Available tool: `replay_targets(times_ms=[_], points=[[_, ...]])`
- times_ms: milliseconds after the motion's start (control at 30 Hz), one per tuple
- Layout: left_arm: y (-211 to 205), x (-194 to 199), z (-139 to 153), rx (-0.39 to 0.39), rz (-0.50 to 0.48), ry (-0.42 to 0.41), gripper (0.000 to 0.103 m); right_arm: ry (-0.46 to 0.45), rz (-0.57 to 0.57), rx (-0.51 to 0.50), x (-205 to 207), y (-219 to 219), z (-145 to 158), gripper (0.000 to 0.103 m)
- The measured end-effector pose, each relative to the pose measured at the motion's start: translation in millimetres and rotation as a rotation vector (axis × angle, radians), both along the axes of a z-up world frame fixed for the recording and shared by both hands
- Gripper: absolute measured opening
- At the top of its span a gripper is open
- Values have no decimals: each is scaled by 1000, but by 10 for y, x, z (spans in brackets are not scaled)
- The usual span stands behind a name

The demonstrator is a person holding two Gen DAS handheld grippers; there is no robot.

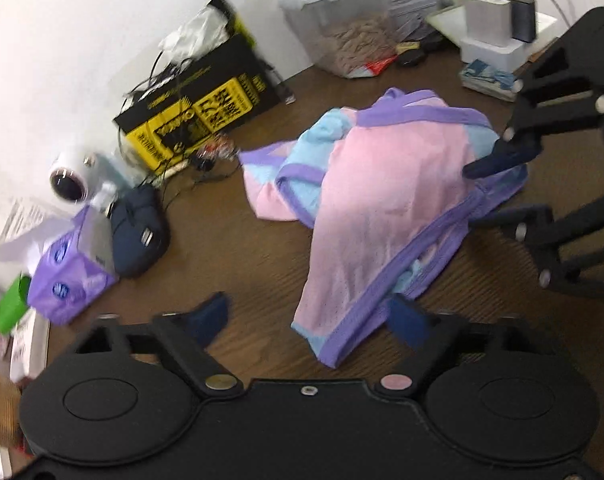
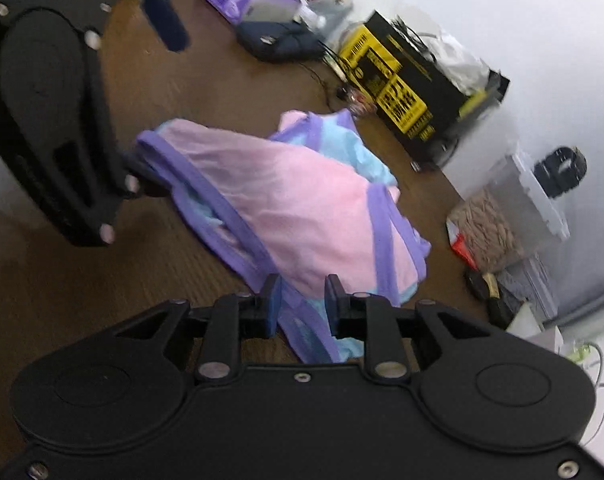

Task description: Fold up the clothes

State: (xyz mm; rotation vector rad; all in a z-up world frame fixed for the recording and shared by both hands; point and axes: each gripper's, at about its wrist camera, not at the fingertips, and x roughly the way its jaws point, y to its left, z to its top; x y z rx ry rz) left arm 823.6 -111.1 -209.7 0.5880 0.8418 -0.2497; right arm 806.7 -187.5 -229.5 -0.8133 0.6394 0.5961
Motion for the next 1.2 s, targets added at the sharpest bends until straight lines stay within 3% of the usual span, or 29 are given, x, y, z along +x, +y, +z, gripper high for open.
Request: replay_targets(times_ms=[67, 100, 133, 200, 233, 333, 433, 467, 500, 600, 733, 800, 833, 933, 1000, 1067, 1133, 1200], points=[[-8, -3, -61, 0, -29, 6, 30, -20, 13, -23, -11, 38, -52, 34], [-2, -7, -69, -7, -29, 3, 23, -24, 8, -24, -2, 48, -56, 34], [14, -5, -62, -20, -14, 4, 17, -23, -1, -20, 14, 58, -56, 33], [41, -32, -40, -46, 14, -1, 17, 17, -35, 23, 80, 50, -16, 19], [50, -57, -23, -54, 23, -9, 18, 31, -50, 45, 98, 38, 10, 5], [21, -200, 10, -41, -18, -54, 23, 66, -127, 165, 116, -81, 194, 3], [-110, -331, -86, 62, -94, -96, 56, 69, -191, 248, 100, -192, 384, 3], [-149, -371, -121, 94, -115, -118, 58, 64, -217, 284, 60, -249, 503, 3], [-214, -419, -157, 130, -148, -146, 58, 62, -236, 309, 34, -286, 589, 3], [-364, -485, -128, 142, -207, -168, 59, 68, -294, 386, -78, -401, 895, 3], [-630, -624, -68, 223, -272, -261, 57, 79, -330, 423, -209, -479, 1139, 3], [-650, -621, -14, 180, -252, -243, 17, 57, -333, 405, -283, -515, 1215, 3], [-649, -617, 23, 152, -240, -230, 5, 49, -333, 394, -313, -533, 1241, 3], [-585, -627, 135, 85, -227, -196, 5, 40, -350, 382, -441, -609, 1287, 3], [-524, -570, 285, -8, -204, -105, 5, 24, -368, 367, -537, -656, 1255, 6], [-462, -468, 475, -86, -144, -39, 5, -42, -348, 284, -646, -584, 1132, 24], [-423, -385, 683, -121, -105, -1, 5, -109, -303, 202, -788, -476, 989, 24], [-408, -359, 790, -135, -96, 18, 5, -120, -275, 153, -917, -343, 823, 25]])
